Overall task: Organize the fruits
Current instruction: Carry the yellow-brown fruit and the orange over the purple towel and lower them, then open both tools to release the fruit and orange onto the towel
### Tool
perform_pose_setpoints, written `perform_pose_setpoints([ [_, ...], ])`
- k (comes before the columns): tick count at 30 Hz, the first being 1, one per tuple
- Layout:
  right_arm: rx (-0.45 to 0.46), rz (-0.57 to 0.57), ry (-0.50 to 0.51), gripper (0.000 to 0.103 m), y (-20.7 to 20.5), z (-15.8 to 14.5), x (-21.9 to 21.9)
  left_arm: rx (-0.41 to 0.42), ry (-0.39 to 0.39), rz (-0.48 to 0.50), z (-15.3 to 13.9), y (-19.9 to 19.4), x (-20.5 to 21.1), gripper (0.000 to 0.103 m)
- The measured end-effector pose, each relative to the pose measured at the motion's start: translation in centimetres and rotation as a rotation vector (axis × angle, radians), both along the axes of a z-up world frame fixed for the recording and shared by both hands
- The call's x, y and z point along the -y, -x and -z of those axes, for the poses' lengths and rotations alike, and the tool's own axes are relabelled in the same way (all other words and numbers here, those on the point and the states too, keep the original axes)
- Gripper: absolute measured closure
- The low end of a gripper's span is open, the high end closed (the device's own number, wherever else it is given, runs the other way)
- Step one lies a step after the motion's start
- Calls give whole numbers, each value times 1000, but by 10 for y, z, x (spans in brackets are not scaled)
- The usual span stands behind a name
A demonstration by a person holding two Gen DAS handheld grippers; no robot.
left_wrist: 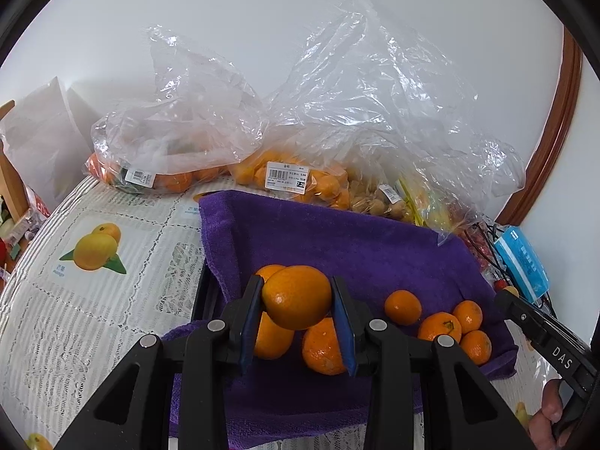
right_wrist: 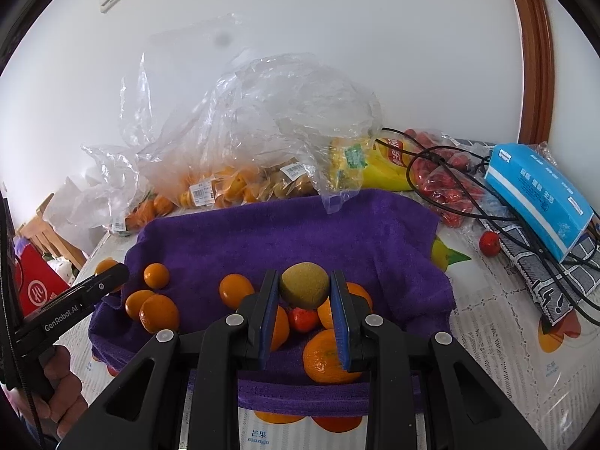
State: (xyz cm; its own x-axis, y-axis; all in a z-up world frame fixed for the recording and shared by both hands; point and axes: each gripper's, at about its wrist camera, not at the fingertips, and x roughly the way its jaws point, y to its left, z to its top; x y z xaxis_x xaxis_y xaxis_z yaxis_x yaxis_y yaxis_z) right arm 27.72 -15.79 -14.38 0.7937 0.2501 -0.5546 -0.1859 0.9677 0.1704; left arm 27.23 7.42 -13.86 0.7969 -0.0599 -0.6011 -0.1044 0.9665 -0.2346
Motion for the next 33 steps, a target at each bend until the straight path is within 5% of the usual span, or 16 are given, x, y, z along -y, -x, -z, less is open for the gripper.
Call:
perform_pose_setpoints([
  [17, -65, -70, 55, 76, -3, 16, -18, -1, 17, 9, 1, 0, -1, 69],
  [33, -98, -95, 125, 74, -6, 23, -27, -23, 64, 170, 8, -1, 24, 69],
])
